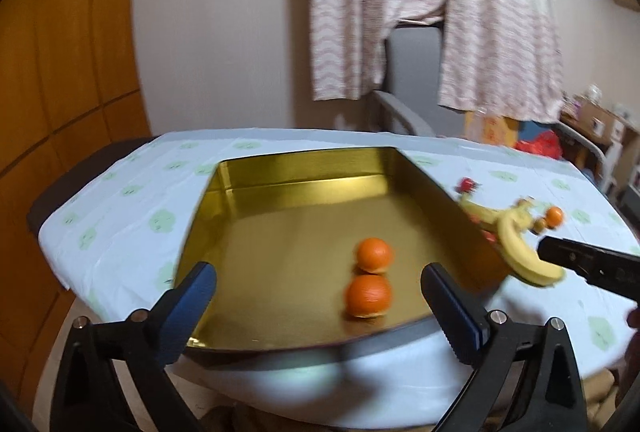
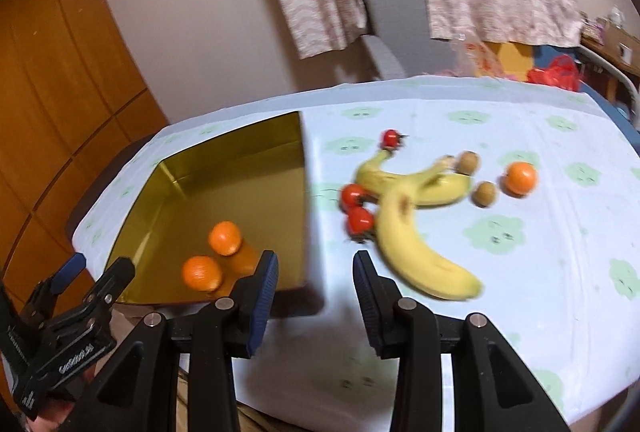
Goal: Organize fruits
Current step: 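Grasp another mandarin with the right tool while the left tool moves toward the bananas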
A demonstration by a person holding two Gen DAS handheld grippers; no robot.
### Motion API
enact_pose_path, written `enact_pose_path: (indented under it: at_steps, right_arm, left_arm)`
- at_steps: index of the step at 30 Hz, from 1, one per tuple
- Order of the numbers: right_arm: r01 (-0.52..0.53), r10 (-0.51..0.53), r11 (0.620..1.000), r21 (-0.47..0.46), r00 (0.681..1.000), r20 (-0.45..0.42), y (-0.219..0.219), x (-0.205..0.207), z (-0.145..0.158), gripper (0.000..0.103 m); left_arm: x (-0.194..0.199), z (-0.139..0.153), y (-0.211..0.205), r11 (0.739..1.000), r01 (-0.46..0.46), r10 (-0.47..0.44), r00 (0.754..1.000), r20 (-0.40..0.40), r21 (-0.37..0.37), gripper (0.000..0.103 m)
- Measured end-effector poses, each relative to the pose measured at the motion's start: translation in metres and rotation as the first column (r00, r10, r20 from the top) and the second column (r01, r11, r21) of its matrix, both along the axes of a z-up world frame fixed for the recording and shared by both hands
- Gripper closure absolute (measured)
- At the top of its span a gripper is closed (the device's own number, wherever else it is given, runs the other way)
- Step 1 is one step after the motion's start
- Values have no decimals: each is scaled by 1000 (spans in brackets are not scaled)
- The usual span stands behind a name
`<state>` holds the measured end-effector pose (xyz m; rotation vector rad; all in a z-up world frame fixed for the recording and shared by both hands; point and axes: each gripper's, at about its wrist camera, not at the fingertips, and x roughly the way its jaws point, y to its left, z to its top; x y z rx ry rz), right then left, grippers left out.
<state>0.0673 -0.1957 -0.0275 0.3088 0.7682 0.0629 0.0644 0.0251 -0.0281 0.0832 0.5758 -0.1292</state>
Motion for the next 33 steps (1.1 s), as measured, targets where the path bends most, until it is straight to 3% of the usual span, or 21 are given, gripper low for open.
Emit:
enact_pose_path:
  at_steps: [6, 12, 17, 25, 31, 33]
  right_arm:
    - [113, -115, 992, -57, 993, -32, -45, -20, -13, 60]
    - [269, -280, 957, -105, 952, -119, -102, -25, -45, 55]
    - [303, -320, 945, -122, 935, -153, -121, -25, -64, 55]
    - [311, -320, 945, -98, 941, -108, -132, -27, -57, 54]
    - [216, -222, 973, -81, 973, -62, -138, 15, -41, 54]
    - [227, -233, 969, -102, 971, -54, -143, 31, -37, 55]
  left_arm:
    - [-22, -3, -51, 991, 132, -132, 990, -40, -2, 0]
    - [-27, -23, -113, 961, 273, -277, 947, -166, -43, 0]
    - [-22, -52, -152, 957, 286, -286, 911, -297, -46, 0]
    - [-24, -54, -157, 960, 281, -272, 920, -281, -8, 0]
    - [-19, -43, -163, 959, 284, -277, 926, -258, -7, 0]
    - [-17, -37, -164, 958, 285, -280, 930, -239, -15, 0]
